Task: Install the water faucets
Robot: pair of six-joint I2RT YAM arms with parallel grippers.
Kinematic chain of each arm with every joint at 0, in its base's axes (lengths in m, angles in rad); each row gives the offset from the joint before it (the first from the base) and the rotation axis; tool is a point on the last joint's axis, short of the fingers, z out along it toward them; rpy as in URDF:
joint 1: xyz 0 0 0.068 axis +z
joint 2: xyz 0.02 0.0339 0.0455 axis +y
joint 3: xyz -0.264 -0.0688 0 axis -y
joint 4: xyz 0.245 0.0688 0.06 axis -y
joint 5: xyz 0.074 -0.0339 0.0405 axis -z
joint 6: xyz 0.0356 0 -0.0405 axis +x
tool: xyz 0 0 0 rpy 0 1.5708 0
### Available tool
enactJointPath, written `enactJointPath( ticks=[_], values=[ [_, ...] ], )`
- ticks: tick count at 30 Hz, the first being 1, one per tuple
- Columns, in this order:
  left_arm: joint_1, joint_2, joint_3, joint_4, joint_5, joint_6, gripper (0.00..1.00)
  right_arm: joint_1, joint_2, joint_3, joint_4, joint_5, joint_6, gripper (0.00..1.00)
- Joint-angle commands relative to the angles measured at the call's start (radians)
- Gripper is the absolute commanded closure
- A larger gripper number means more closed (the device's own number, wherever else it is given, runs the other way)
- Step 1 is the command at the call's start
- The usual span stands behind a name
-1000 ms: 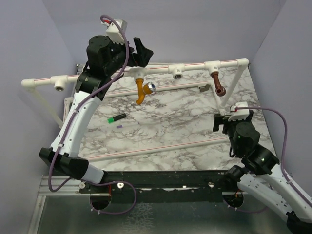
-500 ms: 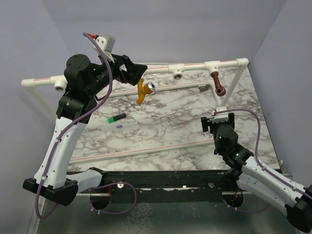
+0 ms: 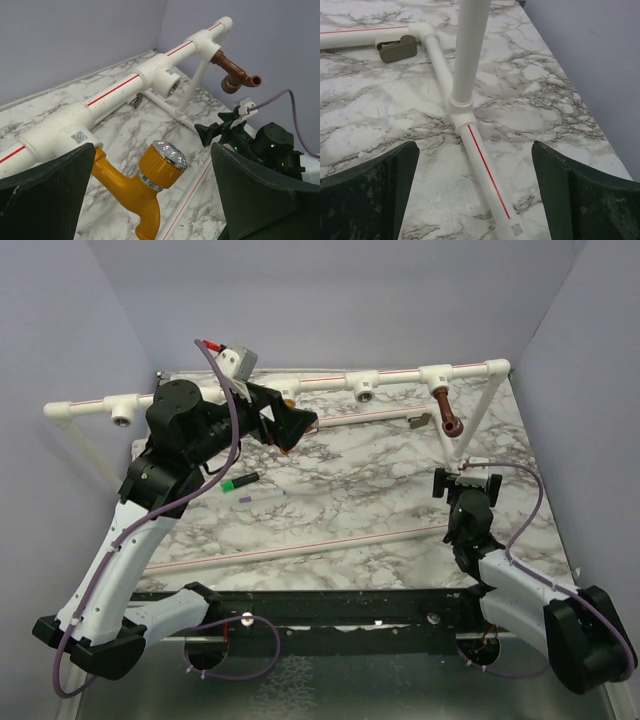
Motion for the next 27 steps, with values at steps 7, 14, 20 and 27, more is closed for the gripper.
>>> enactJointPath(
  ticks=[7,14,20,27],
  values=[
    [-0.101,-0.059,-0.009,-0.056,-0.109,0.060,0.01,-0.164,0.398,-0.077,0.655,-0.246,0.040,0.00],
    [-0.118,-0.089,-0.036,-0.069,-0.155,0.067,0.01,-0.177,0.625,-0.026,0.776,-0.375,0.001,0.00],
    [-0.118,-0.117,-0.056,-0.093,-0.191,0.086,0.01,-0.199,0.732,-0.021,0.876,-0.426,-0.003,0.00],
    [-0.118,-0.152,-0.049,-0.131,-0.262,0.098,0.01,-0.214,0.711,0.015,0.776,-0.405,0.028,0.00]
  ],
)
